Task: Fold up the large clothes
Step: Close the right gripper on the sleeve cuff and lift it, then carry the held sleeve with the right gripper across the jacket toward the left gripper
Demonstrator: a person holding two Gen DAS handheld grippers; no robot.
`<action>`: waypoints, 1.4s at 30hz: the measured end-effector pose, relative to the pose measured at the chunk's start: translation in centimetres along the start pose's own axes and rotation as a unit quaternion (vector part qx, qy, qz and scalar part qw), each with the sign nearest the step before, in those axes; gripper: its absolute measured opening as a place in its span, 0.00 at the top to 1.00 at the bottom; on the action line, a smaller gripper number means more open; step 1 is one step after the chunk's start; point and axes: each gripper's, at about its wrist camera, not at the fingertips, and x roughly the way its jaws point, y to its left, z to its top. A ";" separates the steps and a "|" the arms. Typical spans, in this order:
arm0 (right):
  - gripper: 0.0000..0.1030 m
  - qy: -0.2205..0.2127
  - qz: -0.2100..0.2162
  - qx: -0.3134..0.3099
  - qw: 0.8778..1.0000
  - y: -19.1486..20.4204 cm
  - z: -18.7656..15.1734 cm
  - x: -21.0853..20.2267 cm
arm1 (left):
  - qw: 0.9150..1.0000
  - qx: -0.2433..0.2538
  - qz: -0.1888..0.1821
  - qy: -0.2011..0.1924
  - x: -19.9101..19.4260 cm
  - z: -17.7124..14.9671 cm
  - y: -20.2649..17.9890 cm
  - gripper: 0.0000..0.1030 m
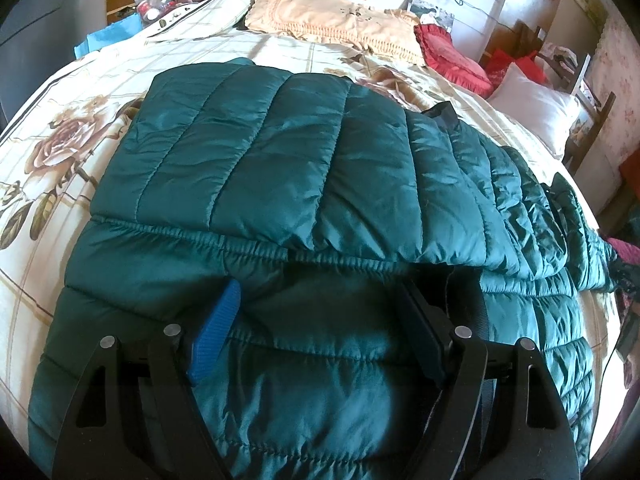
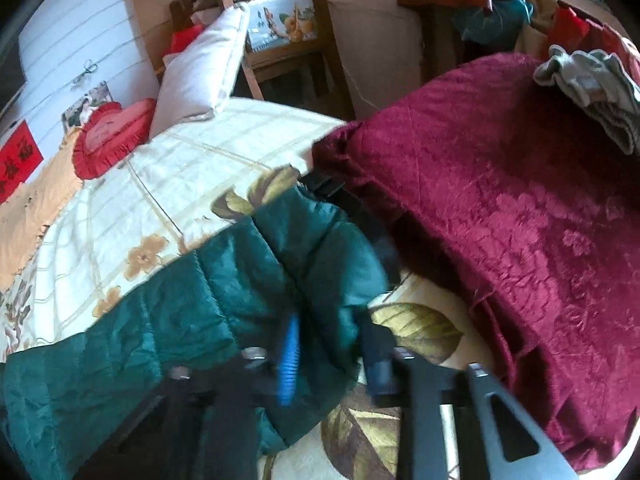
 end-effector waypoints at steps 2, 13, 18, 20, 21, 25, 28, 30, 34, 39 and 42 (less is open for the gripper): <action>0.86 -0.012 0.011 -0.005 1.000 0.2 0.2 -1.1 | 1.000 -0.001 0.001 0.000 0.0 0.0 0.0 0.23; 0.88 -0.076 0.069 -0.078 0.992 4.7 -1.0 -9.1 | 1.000 0.008 -0.004 0.004 -0.5 0.2 -0.4 0.23; 0.89 -0.083 0.096 -0.112 0.985 7.5 -1.9 -11.9 | 1.000 0.027 0.000 -0.015 -2.4 0.6 -0.7 0.23; 0.89 -0.085 0.109 -0.122 0.983 8.5 -2.2 -12.7 | 0.999 0.033 0.001 -0.030 -3.3 0.8 -0.8 0.23; 0.89 -0.086 0.117 -0.127 0.981 9.0 -2.4 -13.2 | 0.999 0.037 0.001 -0.036 -3.8 0.9 -0.8 0.23; 0.90 -0.085 0.143 -0.150 0.975 11.4 -3.4 -15.2 | 0.998 0.039 -0.006 -0.044 -5.1 1.2 -0.5 0.23; 0.90 -0.085 0.159 -0.166 0.969 13.1 -4.0 -16.2 | 0.998 0.035 -0.010 -0.046 -5.7 1.1 0.2 0.23; 0.90 -0.083 0.170 -0.173 0.967 14.0 -4.4 -16.9 | 0.998 0.031 -0.011 -0.048 -6.0 1.1 0.6 0.23; 0.90 -0.078 0.186 -0.189 0.961 16.1 -5.3 -18.1 | 0.998 0.022 -0.014 -0.050 -6.5 0.8 1.5 0.23; 0.90 -0.070 0.205 -0.210 0.953 19.0 -6.5 -19.5 | 0.998 0.016 -0.016 -0.052 -7.0 0.6 2.4 0.23; 0.90 -0.065 0.209 -0.228 0.949 20.8 -7.4 -19.9 | 0.998 0.010 -0.018 -0.053 -7.2 0.5 3.0 0.23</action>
